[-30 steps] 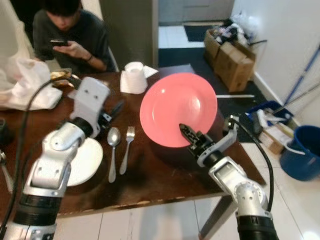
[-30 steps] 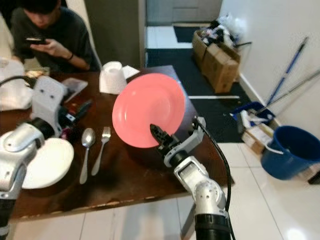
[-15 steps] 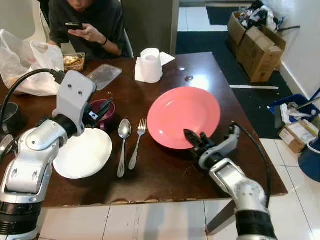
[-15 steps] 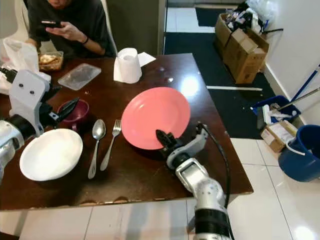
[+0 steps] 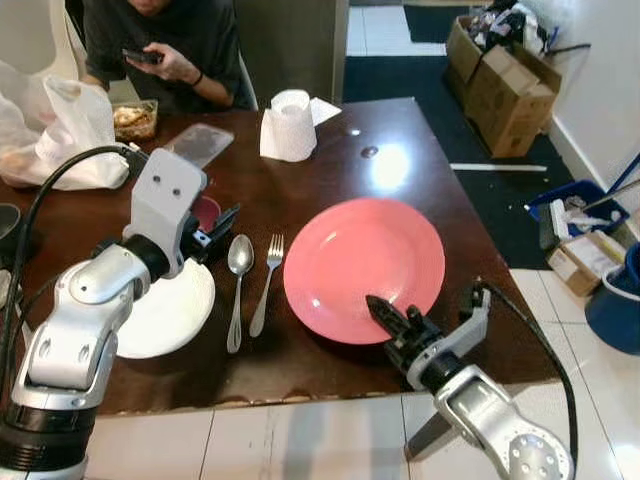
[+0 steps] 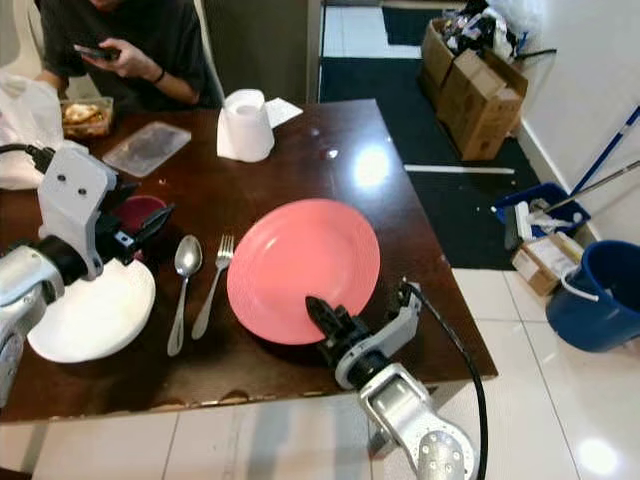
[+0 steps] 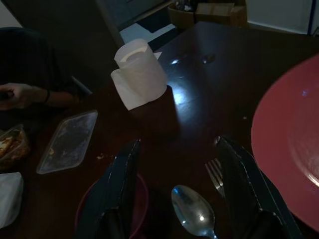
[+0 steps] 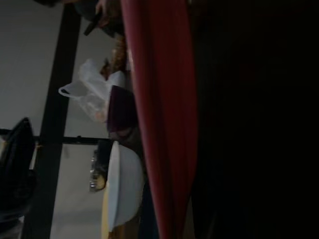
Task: Setting the table
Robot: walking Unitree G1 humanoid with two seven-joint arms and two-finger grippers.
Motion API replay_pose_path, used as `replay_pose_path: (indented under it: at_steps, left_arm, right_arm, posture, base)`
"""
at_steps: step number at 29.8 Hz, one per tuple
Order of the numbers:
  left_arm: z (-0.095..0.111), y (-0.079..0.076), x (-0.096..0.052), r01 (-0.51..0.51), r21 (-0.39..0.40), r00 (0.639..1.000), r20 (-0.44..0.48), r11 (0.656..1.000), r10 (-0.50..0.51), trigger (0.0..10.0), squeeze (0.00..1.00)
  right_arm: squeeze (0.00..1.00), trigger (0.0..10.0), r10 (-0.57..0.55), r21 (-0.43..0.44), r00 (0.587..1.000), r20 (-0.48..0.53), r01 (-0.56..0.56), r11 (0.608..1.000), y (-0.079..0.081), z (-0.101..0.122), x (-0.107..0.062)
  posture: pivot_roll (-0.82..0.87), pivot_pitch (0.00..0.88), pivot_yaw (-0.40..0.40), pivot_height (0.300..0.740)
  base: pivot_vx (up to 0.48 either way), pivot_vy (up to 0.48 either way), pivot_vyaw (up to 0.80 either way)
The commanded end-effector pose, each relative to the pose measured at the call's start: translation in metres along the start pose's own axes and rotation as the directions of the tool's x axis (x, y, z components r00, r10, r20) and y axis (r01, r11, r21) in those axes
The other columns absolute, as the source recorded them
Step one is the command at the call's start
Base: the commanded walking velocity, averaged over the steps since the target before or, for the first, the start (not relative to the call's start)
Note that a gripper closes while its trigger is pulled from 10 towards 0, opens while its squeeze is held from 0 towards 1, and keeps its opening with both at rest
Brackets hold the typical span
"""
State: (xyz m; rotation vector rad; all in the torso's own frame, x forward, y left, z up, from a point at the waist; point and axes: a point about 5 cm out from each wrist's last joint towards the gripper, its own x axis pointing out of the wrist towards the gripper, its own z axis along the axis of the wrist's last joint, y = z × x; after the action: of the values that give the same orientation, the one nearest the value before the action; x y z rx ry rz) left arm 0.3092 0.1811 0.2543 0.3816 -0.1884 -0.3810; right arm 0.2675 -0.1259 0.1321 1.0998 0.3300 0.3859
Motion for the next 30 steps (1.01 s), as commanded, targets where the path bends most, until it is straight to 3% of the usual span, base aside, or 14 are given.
replay_pose_path:
  at_steps: [1,2,4,5,12,13,15,18,20,25,30]
  left_arm:
    - [-0.001,-0.001,-0.001,0.001,-0.009,1.0,-0.009,1.0,-0.001,10.0,0.0]
    - [-0.001,-0.001,-0.001,0.001,-0.009,1.0,-0.009,1.0,-0.001,10.0,0.0]
    - [-0.001,0.002,-0.001,-0.005,-0.009,1.0,-0.011,1.0,0.005,10.0,0.0]
    - [-0.002,0.002,-0.001,-0.007,-0.009,1.0,-0.012,1.0,0.007,10.0,0.0]
    - [-0.001,0.0,0.002,0.002,-0.014,1.0,-0.004,1.0,-0.002,10.0,0.0]
    - [-0.001,0.001,0.003,0.002,-0.014,1.0,-0.004,1.0,-0.002,10.0,0.0]
    - [0.0,0.001,0.003,0.002,-0.015,1.0,-0.002,1.0,-0.002,10.0,0.0]
    - [-0.001,0.001,0.003,-0.001,-0.018,1.0,0.001,1.0,0.001,10.0,0.0]
    - [-0.002,-0.001,0.004,0.003,-0.023,1.0,0.002,1.0,-0.003,10.0,0.0]
    - [-0.002,-0.007,0.008,0.022,-0.034,1.0,0.013,0.999,-0.021,10.0,0.0]
    - [-0.003,-0.01,0.011,0.018,-0.054,1.0,0.023,0.998,-0.017,10.0,0.0]
  right_arm:
    - [0.24,10.0,-0.027,0.031,1.0,-0.013,0.028,0.999,-0.003,-0.01,0.001]
    - [0.24,10.0,-0.027,0.031,1.0,-0.013,0.028,0.999,-0.003,-0.01,0.001]
    - [0.52,10.0,-0.042,0.035,0.999,-0.016,0.042,0.999,-0.002,-0.011,-0.002]
    - [1.0,10.0,-0.051,0.035,0.999,-0.015,0.052,0.998,-0.003,-0.012,-0.004]
    - [1.0,10.0,-0.056,0.015,0.998,0.037,0.055,0.998,0.001,-0.004,-0.004]
    - [0.0,10.0,-0.053,0.012,0.998,0.045,0.053,0.999,0.002,-0.003,-0.003]
    - [0.0,10.0,-0.056,-0.004,0.997,0.054,0.056,0.998,0.003,0.0,-0.003]
    - [0.0,10.0,-0.131,-0.188,0.986,0.103,0.148,0.971,0.004,0.012,-0.005]
    - [0.0,10.0,-0.164,-0.25,0.979,0.124,0.19,0.949,0.008,0.018,-0.011]
    - [0.0,10.0,-0.177,-0.278,0.977,0.115,0.203,0.939,0.014,0.013,-0.029]
    - [0.0,10.0,-0.209,-0.322,0.977,0.044,0.212,0.923,0.009,0.0,-0.049]
  posture:
    - [0.04,0.147,0.112,0.74]
    - [0.04,0.147,0.112,0.74]
    - [0.03,0.147,0.113,0.74]
    - [0.03,0.148,0.116,0.74]
    - [0.03,0.135,0.122,0.74]
    - [0.03,0.133,0.123,0.74]
    - [0.03,0.133,0.123,0.74]
    - [0.01,0.119,0.122,0.74]
    - [0.0,0.114,0.124,0.74]
    - [-0.02,0.106,0.119,0.74]
    - [-0.06,0.089,0.107,0.74]
  base:
    - [0.0,0.0,0.0]
    - [0.0,0.0,0.0]
    - [0.0,0.0,0.0]
    - [0.0,0.0,0.0]
    - [0.0,0.0,0.0]
    - [0.0,0.0,0.0]
    - [0.0,0.0,0.0]
    - [0.0,0.0,0.0]
    - [0.0,0.0,0.0]
    - [0.0,0.0,0.0]
    - [0.0,0.0,0.0]
